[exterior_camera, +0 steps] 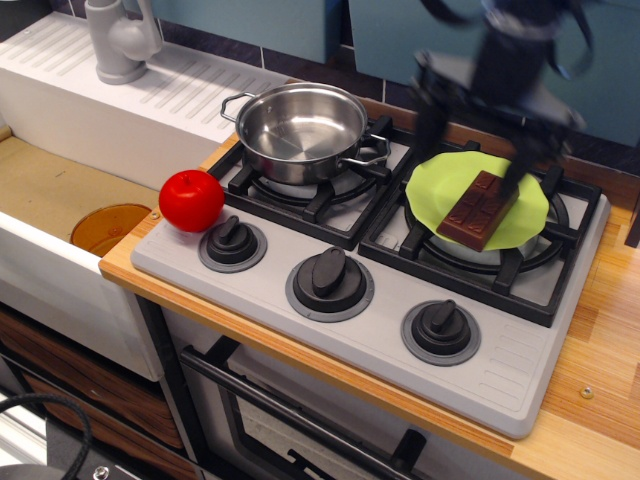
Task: Put chocolate on plate and apple in pot or pan on stove
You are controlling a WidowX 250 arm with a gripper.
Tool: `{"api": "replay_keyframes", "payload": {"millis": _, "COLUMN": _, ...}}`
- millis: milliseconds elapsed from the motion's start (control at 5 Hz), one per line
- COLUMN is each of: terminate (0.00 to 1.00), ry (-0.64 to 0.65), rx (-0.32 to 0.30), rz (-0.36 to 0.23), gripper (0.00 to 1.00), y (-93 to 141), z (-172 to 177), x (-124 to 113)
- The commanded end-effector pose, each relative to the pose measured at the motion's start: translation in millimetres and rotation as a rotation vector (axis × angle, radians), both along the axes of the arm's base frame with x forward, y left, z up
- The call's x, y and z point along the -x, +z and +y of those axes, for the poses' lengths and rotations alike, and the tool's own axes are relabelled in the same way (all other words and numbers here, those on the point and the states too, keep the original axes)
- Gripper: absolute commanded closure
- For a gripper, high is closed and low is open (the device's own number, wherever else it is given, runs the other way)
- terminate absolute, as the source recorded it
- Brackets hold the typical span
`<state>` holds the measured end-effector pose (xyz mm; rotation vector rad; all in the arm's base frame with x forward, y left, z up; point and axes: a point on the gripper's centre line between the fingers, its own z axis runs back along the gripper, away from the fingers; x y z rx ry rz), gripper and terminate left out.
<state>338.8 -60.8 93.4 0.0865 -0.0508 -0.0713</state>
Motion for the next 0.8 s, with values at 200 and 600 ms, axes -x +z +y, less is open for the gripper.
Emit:
{"api": "replay_keyframes", "payload": {"millis": 200, "terminate": 0.00, "ry": -0.039, "rx": 0.021, "rz": -0.060, "gripper": 0.00, "y": 31, "z": 12, "x": -2}}
{"api": "replay_keyframes", "payload": {"millis": 600, "terminate": 0.00, "ry": -0.004, "rx": -0.051, "rz": -0.093, "gripper": 0.00, "y": 37, "z": 43, "x": 11}}
